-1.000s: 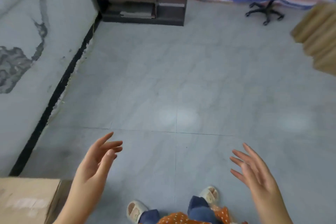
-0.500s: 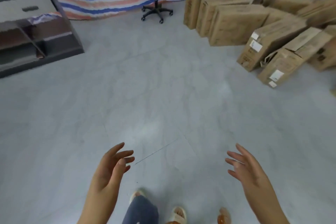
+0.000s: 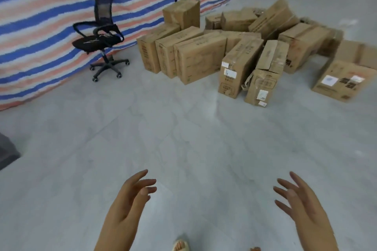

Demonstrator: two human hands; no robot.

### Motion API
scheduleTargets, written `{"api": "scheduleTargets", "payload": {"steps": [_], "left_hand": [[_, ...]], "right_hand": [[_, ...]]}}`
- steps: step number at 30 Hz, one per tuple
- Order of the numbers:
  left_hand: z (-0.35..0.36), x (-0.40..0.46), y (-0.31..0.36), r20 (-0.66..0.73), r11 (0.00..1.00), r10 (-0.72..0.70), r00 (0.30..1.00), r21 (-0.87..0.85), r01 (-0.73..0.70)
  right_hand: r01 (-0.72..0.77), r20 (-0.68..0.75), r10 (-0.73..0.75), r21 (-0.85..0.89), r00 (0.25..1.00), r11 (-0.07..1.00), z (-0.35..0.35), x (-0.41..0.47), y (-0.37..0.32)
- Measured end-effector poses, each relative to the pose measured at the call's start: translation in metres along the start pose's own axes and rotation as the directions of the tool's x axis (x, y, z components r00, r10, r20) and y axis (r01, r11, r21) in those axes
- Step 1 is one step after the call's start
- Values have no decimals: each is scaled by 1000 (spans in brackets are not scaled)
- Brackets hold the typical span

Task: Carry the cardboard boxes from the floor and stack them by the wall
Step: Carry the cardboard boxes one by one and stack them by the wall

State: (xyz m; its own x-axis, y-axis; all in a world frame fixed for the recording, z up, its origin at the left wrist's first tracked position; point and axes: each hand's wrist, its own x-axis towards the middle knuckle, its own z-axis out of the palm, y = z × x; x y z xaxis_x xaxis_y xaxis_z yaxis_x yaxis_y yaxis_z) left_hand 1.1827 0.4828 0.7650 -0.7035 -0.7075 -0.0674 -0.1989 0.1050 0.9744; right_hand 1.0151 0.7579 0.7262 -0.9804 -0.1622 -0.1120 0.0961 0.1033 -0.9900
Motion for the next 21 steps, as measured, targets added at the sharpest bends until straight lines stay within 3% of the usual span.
{"api": "scheduleTargets", "payload": {"steps": [4, 10, 17, 21], "left_hand": [[18, 100, 19, 160, 999, 12, 987, 30, -17], [98, 204, 29, 298, 999, 35, 954, 15, -41], [217, 303, 56, 255, 995, 18, 967, -103, 9], [293, 364, 72, 316, 997, 17, 949, -82, 10]], "right_hand": [[-47, -124, 51, 40, 991, 998, 19, 40, -7], [-117, -308, 133, 72, 942, 991, 11, 114, 1], [-138, -306, 152, 66, 940, 988, -24, 261, -13], [-121, -307, 123, 26, 944, 992, -49, 357, -35]]}}
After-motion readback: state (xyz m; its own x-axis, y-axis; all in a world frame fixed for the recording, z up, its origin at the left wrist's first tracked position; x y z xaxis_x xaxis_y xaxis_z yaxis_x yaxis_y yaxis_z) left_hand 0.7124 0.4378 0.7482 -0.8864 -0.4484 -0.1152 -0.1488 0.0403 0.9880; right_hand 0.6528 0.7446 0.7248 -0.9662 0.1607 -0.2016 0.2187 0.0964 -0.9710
